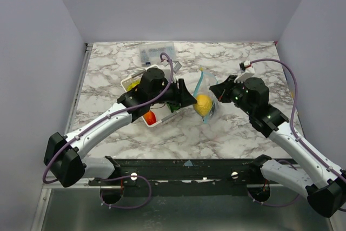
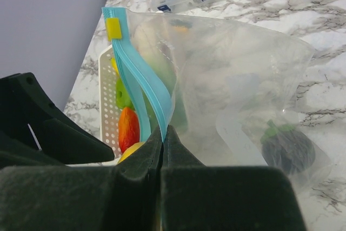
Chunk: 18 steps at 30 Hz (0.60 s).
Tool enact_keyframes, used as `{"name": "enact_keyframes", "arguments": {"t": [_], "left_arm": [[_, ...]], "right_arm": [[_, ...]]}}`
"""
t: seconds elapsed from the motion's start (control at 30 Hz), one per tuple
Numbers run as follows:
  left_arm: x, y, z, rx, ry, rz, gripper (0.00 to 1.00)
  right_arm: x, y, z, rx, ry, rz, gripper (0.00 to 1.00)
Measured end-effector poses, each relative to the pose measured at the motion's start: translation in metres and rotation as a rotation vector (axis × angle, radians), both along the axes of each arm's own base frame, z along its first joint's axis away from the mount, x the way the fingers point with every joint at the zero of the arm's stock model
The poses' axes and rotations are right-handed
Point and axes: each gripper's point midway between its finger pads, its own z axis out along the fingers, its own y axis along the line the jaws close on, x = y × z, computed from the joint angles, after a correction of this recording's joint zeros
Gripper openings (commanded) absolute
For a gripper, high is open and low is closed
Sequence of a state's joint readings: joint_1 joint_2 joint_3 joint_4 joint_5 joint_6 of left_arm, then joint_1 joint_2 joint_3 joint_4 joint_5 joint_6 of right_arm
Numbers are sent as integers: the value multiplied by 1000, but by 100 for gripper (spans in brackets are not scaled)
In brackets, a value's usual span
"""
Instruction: Place the food in the zip-top bag and seal the zipper
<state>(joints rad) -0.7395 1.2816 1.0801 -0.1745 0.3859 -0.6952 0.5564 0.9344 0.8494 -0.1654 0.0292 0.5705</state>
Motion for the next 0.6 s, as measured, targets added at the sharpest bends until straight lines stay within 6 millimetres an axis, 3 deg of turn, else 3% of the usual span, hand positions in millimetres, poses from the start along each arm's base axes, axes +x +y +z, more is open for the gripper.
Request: {"name": "enact_keyframes", "arguments": {"t": [0.27, 0.43, 0.6], "left_arm": [[-7, -11, -27, -15, 97, -15, 37], [-7, -24, -31, -23, 132, -43, 47], [-5, -25, -24, -15, 113, -47, 58]], "right_arm": [[-2, 3, 0, 12, 7, 14, 1], [-2, 5, 2, 23, 8, 24, 1], [-3, 5, 1, 23, 8, 26, 1]]}}
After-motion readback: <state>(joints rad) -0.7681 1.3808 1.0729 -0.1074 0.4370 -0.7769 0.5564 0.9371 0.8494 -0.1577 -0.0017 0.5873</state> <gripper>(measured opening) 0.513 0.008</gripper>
